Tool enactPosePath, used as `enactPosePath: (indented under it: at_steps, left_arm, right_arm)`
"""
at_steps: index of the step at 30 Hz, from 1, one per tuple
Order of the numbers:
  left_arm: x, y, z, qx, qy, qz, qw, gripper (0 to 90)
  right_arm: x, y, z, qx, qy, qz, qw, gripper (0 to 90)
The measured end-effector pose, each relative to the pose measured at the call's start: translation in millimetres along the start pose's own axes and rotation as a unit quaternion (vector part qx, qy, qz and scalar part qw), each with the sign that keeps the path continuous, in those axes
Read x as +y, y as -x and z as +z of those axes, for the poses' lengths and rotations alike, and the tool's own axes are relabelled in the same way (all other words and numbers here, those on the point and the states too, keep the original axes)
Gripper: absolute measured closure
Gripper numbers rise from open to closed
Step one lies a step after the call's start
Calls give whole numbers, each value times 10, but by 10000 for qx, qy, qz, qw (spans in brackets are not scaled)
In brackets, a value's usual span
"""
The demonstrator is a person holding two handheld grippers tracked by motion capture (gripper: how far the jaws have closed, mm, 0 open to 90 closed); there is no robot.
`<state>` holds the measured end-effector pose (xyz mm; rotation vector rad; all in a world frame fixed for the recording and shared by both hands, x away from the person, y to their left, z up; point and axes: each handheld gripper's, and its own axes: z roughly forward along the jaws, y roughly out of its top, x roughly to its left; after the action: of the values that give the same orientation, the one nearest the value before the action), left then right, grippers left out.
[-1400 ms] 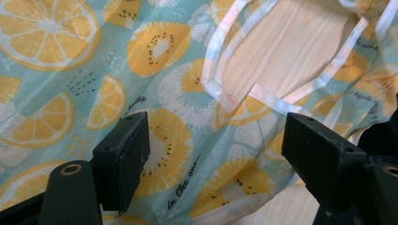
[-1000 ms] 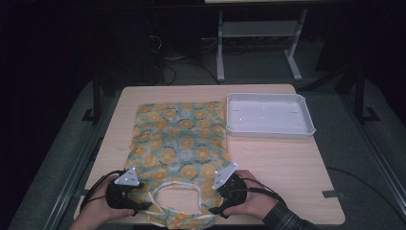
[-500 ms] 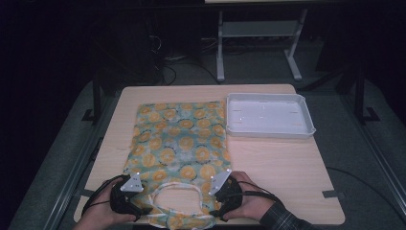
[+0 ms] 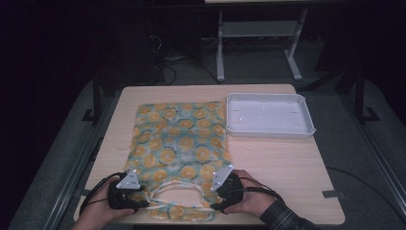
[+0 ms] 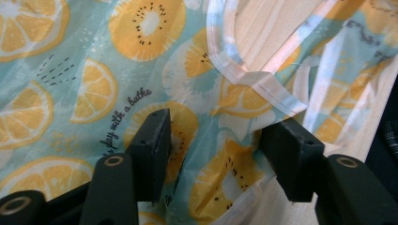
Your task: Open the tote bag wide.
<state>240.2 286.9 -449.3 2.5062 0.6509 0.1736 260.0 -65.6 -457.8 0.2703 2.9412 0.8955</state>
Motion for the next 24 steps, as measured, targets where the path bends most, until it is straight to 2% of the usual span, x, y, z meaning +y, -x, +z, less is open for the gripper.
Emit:
enactPosePath:
  at_steps: [2,3,4,5,6,7,9,10,11,16,17,18,20,24]
  left_arm:
    - [-2,-4,-1,12,22,-44,10000,464]
    - [1,-19,-6,20,21,-61,10000,492]
    - [1,-19,-6,20,21,-61,10000,513]
    - [0,-37,-10,58,24,-104,9999,539]
    - [0,-37,-10,58,24,-104,9999,563]
    - [-5,-53,-15,67,38,-168,9998,585]
    - [-9,-68,-17,85,61,-241,9997,633]
    - [-9,-68,-17,85,61,-241,9997,657]
    - [-8,-91,-22,115,62,-278,9995,682]
    - [9,-103,-10,41,56,-403,9992,851]
    - [26,-98,-6,40,30,-398,9992,869]
    - [26,-98,-6,40,30,-398,9992,877]
    - [26,-91,-4,-19,36,-548,9985,883]
    - [14,-98,-7,-132,69,-667,9977,886]
  right_arm:
    - [1,13,-8,-1,-4,46,10000,402]
    - [-3,38,-14,-16,21,50,10000,450]
    - [-3,38,-14,-16,21,50,10000,450]
    - [-10,68,-18,-15,69,85,9999,508]
    - [-10,68,-18,-15,69,85,9999,508]
    - [-16,106,-24,-14,86,100,9999,566]
    - [-20,132,-29,5,107,157,9998,618]
    - [-20,132,-29,5,107,157,9998,618]
    - [-24,160,-33,-1,110,174,9998,672]
    - [-31,204,-36,11,148,273,9995,757]
    - [-27,224,-36,4,135,342,9993,808]
    - [-27,224,-36,4,135,342,9993,808]
    - [-32,256,-37,80,124,505,9986,864]
    - [-32,275,-39,140,103,589,9981,880]
